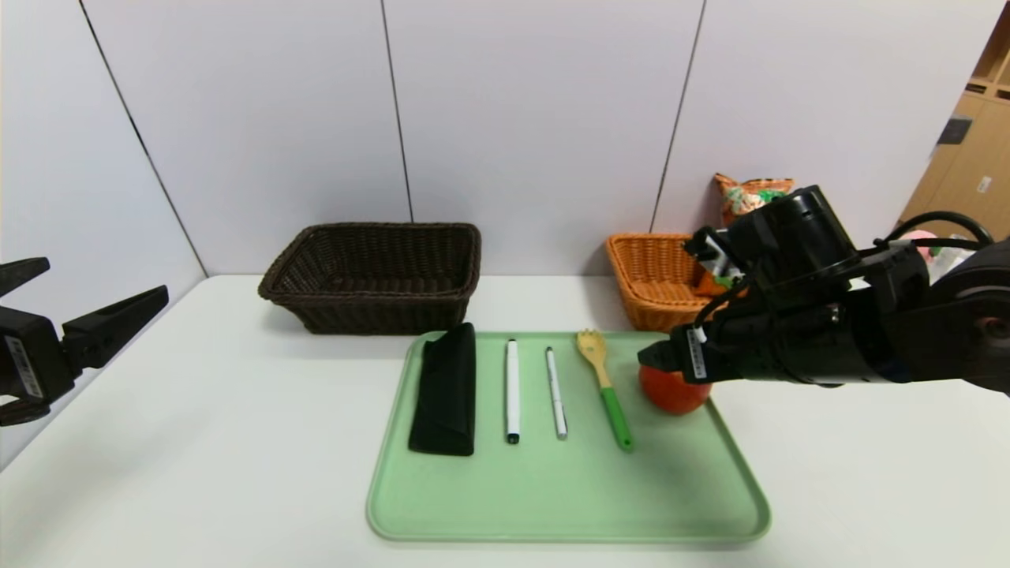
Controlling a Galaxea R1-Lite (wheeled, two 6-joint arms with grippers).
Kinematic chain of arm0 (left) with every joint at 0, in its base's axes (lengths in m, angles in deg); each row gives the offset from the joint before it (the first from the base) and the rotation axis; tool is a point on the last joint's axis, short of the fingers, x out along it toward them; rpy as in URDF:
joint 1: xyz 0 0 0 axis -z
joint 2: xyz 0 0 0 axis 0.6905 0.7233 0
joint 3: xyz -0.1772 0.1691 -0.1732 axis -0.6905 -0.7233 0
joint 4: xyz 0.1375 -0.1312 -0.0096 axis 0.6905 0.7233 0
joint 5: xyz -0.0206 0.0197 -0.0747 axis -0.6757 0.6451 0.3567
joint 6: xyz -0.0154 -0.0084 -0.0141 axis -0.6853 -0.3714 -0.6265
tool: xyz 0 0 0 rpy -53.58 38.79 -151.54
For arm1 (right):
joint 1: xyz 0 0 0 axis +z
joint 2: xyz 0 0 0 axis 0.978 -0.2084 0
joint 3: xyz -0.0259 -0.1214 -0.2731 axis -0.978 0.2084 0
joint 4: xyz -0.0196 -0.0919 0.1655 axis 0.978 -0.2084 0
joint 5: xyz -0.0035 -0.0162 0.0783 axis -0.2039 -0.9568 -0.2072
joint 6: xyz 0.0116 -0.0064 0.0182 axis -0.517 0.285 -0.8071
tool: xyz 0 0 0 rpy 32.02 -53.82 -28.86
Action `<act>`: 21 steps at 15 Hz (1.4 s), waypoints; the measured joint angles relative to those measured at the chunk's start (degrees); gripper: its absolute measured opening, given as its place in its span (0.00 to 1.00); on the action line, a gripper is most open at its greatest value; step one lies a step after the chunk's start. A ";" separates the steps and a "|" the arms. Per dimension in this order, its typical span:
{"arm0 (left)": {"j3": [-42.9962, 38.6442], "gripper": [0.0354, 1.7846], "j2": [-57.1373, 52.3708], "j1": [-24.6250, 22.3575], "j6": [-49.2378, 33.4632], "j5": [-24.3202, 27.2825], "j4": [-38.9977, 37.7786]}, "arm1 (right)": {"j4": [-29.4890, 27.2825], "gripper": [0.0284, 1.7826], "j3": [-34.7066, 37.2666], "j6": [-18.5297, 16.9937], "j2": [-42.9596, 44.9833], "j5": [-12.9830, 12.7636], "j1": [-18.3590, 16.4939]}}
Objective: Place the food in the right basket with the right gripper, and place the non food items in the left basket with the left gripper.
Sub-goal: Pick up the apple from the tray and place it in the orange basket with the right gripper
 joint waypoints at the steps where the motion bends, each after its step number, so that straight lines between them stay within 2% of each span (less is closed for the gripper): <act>1: -0.13 0.94 -0.16 0.00 0.00 -0.02 0.00 | 0.11 0.95 -0.28 -0.04 -1.16 0.00 -0.05; 5: -0.41 0.94 -0.49 0.00 0.02 0.01 0.00 | 0.24 0.95 -1.07 -0.28 -5.24 -0.11 -0.74; 8: -0.44 0.94 -0.49 0.00 0.02 0.00 0.00 | 0.11 0.95 -1.11 -2.82 -7.06 -0.16 -0.99; 15: -0.51 0.94 -0.44 0.00 -0.05 0.01 0.00 | 0.43 0.95 -0.91 -3.23 -8.89 0.02 -1.73; 17: -0.94 0.94 -0.44 0.00 -0.07 0.01 0.02 | 0.44 0.76 -1.00 -3.28 -9.33 0.11 -2.15; 18: -1.05 0.94 -0.41 0.00 -0.05 0.00 0.00 | 0.51 0.71 -1.05 -3.28 -9.50 0.11 -2.28; 21: -1.12 0.94 -0.40 0.00 0.00 0.06 -0.05 | 0.63 0.69 -1.05 -3.25 -9.74 0.13 -2.65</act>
